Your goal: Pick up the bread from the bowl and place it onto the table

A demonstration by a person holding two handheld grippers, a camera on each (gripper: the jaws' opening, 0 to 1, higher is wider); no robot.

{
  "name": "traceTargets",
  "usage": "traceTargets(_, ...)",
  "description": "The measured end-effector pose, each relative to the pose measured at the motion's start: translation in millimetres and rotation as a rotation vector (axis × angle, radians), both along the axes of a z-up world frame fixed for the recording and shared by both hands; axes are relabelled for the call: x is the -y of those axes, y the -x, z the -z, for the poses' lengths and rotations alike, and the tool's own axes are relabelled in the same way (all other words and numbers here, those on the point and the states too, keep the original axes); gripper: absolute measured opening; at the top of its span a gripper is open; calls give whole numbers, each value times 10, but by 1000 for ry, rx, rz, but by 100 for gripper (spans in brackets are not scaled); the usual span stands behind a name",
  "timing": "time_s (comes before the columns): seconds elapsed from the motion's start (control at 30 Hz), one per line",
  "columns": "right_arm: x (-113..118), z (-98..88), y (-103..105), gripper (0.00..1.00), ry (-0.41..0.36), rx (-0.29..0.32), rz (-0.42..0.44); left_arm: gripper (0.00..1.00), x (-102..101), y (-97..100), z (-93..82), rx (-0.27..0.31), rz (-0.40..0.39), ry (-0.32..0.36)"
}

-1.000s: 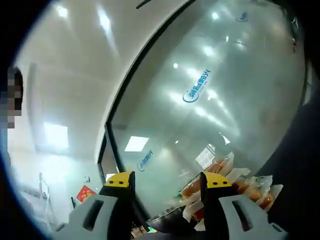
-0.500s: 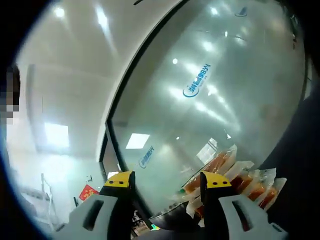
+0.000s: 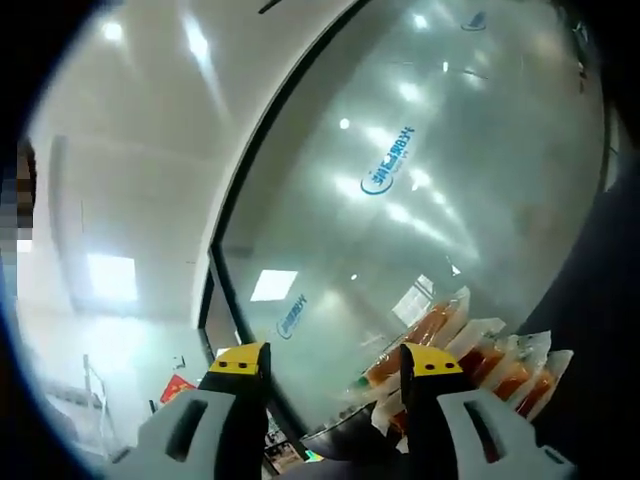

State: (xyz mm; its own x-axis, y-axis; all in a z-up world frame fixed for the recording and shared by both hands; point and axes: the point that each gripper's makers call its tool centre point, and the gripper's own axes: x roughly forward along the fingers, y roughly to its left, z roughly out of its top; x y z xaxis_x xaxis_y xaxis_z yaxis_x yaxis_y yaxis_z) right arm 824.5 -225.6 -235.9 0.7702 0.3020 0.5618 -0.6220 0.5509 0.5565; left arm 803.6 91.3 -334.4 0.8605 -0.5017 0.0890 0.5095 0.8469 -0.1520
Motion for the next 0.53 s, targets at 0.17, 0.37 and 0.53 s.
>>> traceTargets(0.17,28,14,-26,48,-4,-7,3,33,22,1,23,-5,5,-17)
traceTargets(0.37,46,8,-29,48,-9,-6,5,33,10,-4,20,-5,3,-16)
traceTargets(0.53,47,4,-14,48,-15,-8,5,32,17,0,31,-7,2,-22)
